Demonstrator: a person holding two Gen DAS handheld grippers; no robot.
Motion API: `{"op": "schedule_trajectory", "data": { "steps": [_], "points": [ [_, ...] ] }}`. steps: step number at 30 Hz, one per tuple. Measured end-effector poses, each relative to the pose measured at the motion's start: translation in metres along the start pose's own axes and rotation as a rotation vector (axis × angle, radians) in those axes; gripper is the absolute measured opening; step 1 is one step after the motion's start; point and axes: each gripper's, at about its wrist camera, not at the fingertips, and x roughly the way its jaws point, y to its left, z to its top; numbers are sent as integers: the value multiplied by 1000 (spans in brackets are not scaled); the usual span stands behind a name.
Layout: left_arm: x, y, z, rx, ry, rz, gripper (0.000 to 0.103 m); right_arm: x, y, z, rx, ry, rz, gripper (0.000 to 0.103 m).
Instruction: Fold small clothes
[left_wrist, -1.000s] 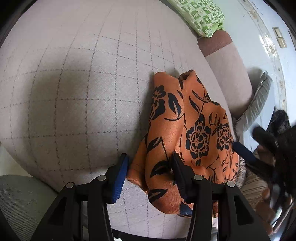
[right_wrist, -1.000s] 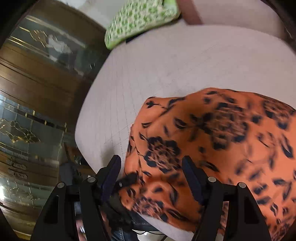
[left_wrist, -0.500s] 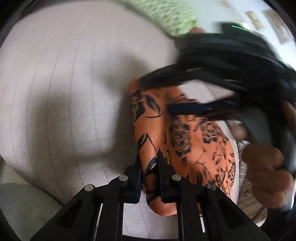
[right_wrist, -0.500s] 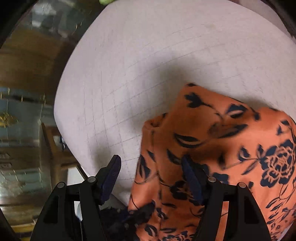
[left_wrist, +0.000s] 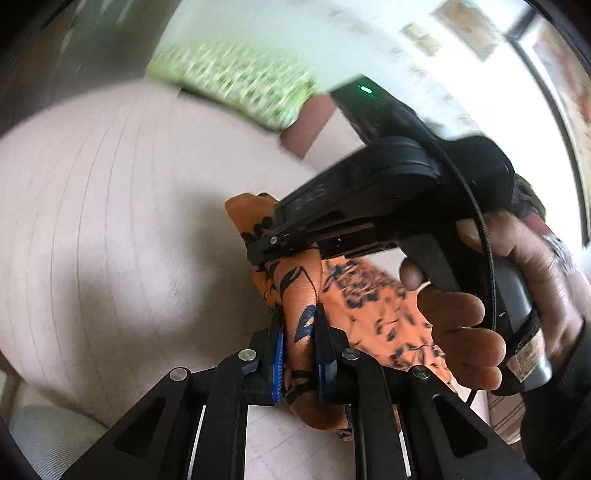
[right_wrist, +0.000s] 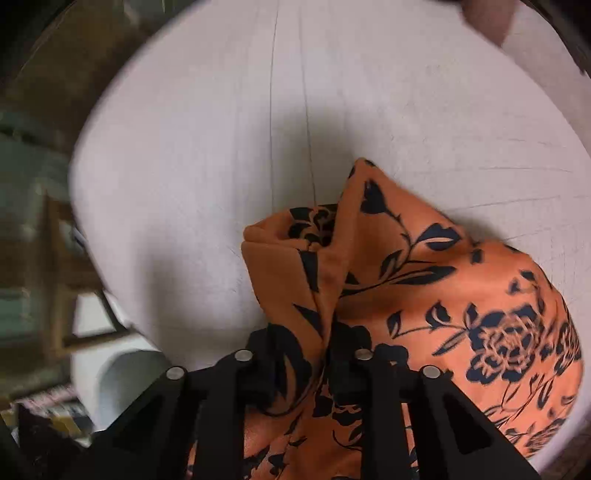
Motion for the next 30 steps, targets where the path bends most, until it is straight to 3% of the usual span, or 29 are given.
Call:
{"op": "schedule_trajectory", "data": {
  "steps": [3, 6, 12, 15, 19, 24, 27, 30],
  "points": [
    [-12, -36, -2, 90, -28, -31, 11, -52, -29, -33, 61, -160, 130, 17],
    [-18, -96, -9, 262, -34, -21, 11, -105, -72, -84, 126, -337, 237, 16],
    [-2, -211, -37, 529, 10, -75, 12, -173, -180, -181, 273, -584, 378, 16],
    [21, -257, -57, 648, 54, -94, 12, -183, -236, -219, 352, -654, 421, 16],
    [70, -298, -83, 737, 172, -113, 12, -177, -301, -255, 464, -702, 465, 16],
    [136, -307, -110, 745, 330, -105, 12, -107, -378, -279, 636, -690, 561, 16],
    [155, -304, -124, 725, 395, -98, 13, -73, -399, -288, 752, -599, 591, 16],
    [156, -309, -125, 702, 400, -108, 17, -76, -397, -279, 718, -570, 536, 18]
  ]
}}
